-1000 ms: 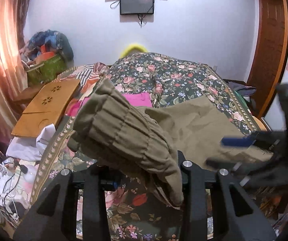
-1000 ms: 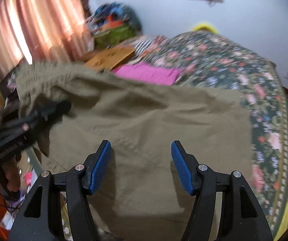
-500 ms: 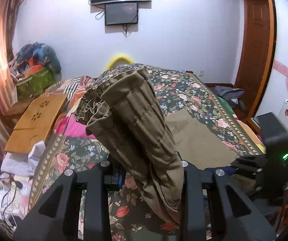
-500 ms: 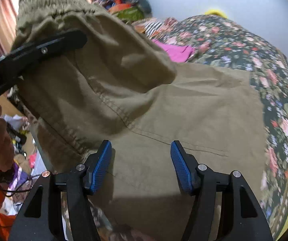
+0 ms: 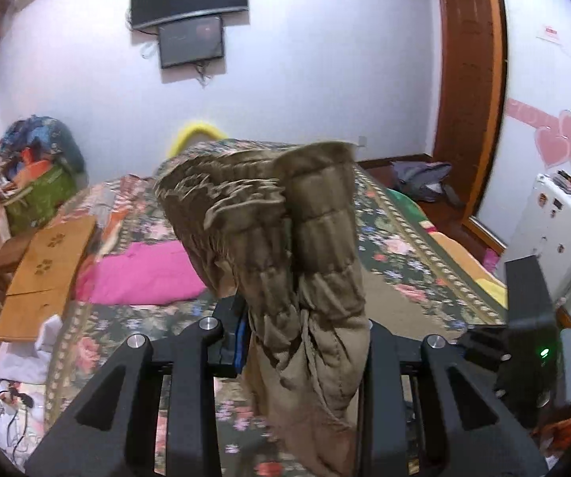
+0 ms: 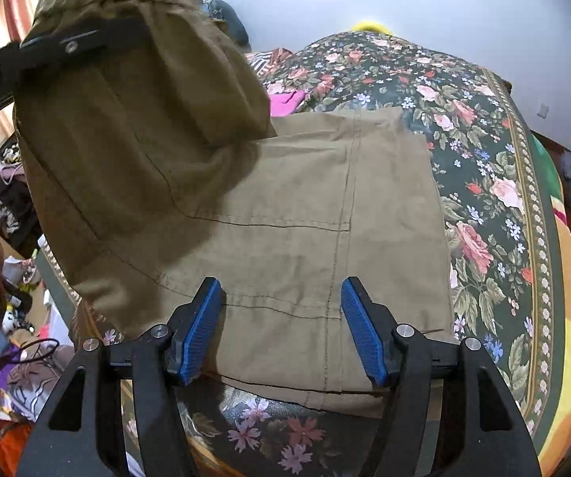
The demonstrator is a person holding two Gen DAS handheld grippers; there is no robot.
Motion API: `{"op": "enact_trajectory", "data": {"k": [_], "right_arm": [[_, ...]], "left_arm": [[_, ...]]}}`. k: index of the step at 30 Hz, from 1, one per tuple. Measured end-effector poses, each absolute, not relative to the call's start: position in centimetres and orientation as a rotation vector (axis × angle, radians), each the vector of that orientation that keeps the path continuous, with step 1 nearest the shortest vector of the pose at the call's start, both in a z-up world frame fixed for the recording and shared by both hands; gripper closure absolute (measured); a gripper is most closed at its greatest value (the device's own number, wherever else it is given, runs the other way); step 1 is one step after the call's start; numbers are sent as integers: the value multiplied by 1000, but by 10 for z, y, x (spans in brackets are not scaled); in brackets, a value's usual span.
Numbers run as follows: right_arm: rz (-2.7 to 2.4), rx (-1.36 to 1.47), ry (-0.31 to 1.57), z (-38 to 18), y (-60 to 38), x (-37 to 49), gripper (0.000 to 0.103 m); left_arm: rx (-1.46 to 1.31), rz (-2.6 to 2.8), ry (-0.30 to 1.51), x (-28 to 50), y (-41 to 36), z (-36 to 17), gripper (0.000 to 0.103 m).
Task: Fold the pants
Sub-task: 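Lift the waistband with the left tool and fold it over the legs, then lower the folded waistband onto the pants and release with the left tool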
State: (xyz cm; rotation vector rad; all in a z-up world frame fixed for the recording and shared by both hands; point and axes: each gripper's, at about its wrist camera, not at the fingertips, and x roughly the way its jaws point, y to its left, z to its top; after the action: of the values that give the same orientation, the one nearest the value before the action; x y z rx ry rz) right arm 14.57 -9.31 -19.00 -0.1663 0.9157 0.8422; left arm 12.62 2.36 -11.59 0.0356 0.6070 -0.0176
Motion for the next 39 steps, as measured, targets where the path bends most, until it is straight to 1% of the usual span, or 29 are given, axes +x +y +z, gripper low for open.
{"op": "enact_trajectory", "data": {"k": [9, 14, 18, 28, 30, 33, 35, 36, 38, 39], "right_arm": [[789, -50, 889, -177, -144, 151, 44], [708, -18, 938, -193, -171, 159, 43], [713, 11, 940, -199, -171, 161, 43], [647, 47, 907, -185, -198, 157, 43], [628, 54, 905, -184, -206, 155, 43], [599, 60, 906, -183, -218, 153, 43], [583, 68, 906, -183, -225, 151, 43], [576, 70, 906, -182, -227, 149, 43], [563, 78, 905, -181, -231, 149, 43], [559, 84, 904, -181, -233, 149, 43]], "left_arm": [[59, -103, 671, 143, -5, -126, 76], [48, -143, 706, 150, -16, -133, 76], [50, -182, 761, 158, -31, -146, 76], [82, -239, 888, 168, -62, -182, 76], [92, -239, 910, 169, -65, -188, 75], [97, -228, 934, 169, -69, -193, 71], [94, -221, 946, 169, -69, -194, 67], [89, -217, 952, 168, -69, -195, 62], [54, -226, 966, 168, -67, -196, 40], [19, -248, 969, 167, -65, -195, 18]]}}
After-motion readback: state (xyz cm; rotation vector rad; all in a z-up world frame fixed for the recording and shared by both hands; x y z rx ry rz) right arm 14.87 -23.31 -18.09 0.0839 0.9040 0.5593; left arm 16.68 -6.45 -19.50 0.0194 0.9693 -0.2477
